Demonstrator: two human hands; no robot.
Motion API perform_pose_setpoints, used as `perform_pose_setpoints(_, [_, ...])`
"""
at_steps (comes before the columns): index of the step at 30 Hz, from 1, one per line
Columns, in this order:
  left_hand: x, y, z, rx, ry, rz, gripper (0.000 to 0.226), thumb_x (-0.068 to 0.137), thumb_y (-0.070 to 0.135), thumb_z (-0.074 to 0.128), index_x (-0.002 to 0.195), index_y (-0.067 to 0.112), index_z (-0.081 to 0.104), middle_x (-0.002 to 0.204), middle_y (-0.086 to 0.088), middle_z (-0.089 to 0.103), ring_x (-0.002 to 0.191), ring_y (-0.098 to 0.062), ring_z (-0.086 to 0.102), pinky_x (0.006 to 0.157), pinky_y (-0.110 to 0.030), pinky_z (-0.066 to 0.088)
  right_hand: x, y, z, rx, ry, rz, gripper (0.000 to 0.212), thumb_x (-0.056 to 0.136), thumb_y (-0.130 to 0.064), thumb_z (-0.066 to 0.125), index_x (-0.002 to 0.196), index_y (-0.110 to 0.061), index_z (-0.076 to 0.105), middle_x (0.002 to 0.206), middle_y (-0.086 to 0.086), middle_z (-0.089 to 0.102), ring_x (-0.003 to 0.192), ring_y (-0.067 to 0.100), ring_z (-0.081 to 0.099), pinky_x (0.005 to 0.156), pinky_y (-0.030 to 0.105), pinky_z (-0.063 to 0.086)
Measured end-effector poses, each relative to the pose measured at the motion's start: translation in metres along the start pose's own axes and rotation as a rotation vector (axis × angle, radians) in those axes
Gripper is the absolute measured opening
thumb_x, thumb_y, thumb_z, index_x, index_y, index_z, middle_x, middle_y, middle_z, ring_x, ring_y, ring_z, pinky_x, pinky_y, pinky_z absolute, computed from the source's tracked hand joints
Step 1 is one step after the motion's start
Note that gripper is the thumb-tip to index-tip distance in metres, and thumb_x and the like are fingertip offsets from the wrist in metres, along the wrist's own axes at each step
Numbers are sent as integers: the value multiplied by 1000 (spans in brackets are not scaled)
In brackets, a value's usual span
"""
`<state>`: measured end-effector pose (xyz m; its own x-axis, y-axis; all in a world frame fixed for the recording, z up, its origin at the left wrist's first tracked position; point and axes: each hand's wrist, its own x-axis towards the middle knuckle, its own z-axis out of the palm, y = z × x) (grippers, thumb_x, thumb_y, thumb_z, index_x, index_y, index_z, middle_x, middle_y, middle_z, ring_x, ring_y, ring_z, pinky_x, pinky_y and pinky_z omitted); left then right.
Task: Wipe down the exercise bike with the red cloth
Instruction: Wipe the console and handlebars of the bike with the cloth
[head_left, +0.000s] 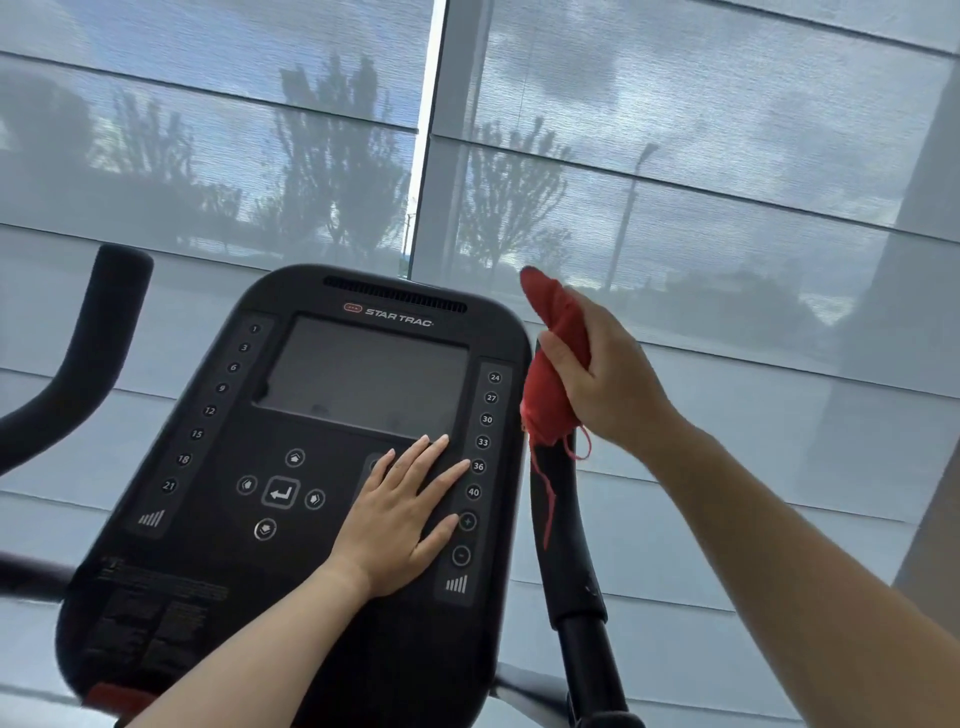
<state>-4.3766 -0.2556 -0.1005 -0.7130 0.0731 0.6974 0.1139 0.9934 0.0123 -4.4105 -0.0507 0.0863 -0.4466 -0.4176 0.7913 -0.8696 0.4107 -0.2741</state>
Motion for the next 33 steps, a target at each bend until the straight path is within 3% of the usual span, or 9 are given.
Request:
perform_pose_setpoints(4, [1, -2, 1, 4, -2, -5, 58, 94, 54, 26, 149, 37, 23, 159, 7, 11, 146, -9, -2, 118, -35, -1, 19, -7, -6, -276, -234, -102, 24, 93, -34, 49, 110, -17, 54, 104, -1, 57, 94, 19, 54, 80, 27, 39])
perform_pose_setpoints(6, [1, -1, 1, -1, -5, -3, 57, 94, 53, 27, 149, 35, 25, 159, 5, 13, 147, -11, 1, 118, -35, 0, 15, -8, -7, -357, -275, -164, 24, 93, -34, 49, 108, -15, 53, 105, 0, 55, 96, 19, 50, 85, 28, 39])
perform_pose_setpoints(14, [0, -1, -3, -16, -15, 11, 58, 94, 53, 23, 149, 36, 24, 159, 7, 10, 147, -11, -1, 118, -33, -4, -19, -1, 0, -300, -122, -320, 27, 91, -19, 55, 114, -4, 56, 134, 5, 47, 128, 23, 36, 109, 32, 31])
perform_pose_setpoints(17, [1, -2, -3, -34, 1, 6, 56, 94, 52, 24, 148, 37, 26, 159, 8, 13, 147, -10, 1, 118, -33, -2, -40, 15, 6, -133, 42, -228, 44, 93, -17, 53, 133, -3, 45, 145, 4, 36, 136, 18, 30, 113, 24, 22])
perform_pose_setpoints(20, [2, -2, -1, -36, 13, 4, 55, 94, 51, 26, 147, 38, 28, 158, 8, 16, 147, -10, 5, 118, -33, 1, -48, 22, 15, 122, 137, -24, 49, 94, -16, 52, 140, -10, 36, 138, -10, 40, 126, 2, 38, 103, 7, 24])
perform_pose_setpoints(23, [2, -2, -1, -36, 20, 8, 54, 94, 50, 28, 147, 36, 31, 158, 7, 20, 147, -12, 10, 118, -34, 4, -49, 19, 24, 225, 86, 87, 55, 94, -21, 51, 145, -16, 28, 133, -15, 40, 117, -12, 37, 94, -1, 25])
perform_pose_setpoints(26, [2, -2, -1, -27, 25, 8, 54, 94, 50, 30, 146, 36, 32, 157, 5, 23, 146, -13, 13, 117, -34, 6, -67, 20, 29, 199, 41, 57, 57, 94, -22, 51, 145, -17, 27, 134, -18, 37, 120, -19, 31, 97, 0, 21])
perform_pose_setpoints(30, [2, -1, 0, -23, 29, 4, 54, 94, 50, 30, 145, 35, 34, 156, 4, 25, 146, -13, 14, 117, -34, 6, -86, 24, 20, 216, -65, 83, 53, 93, -29, 50, 139, -35, 24, 130, -29, 37, 118, -22, 33, 94, -2, 24])
perform_pose_setpoints(33, [1, -2, 0, -16, 23, 10, 54, 94, 50, 29, 146, 34, 33, 157, 4, 24, 146, -14, 14, 117, -35, 7, -75, 19, 22, 243, -28, 163, 68, 94, -26, 51, 146, -33, 7, 134, -28, 27, 119, -20, 30, 92, -6, 21])
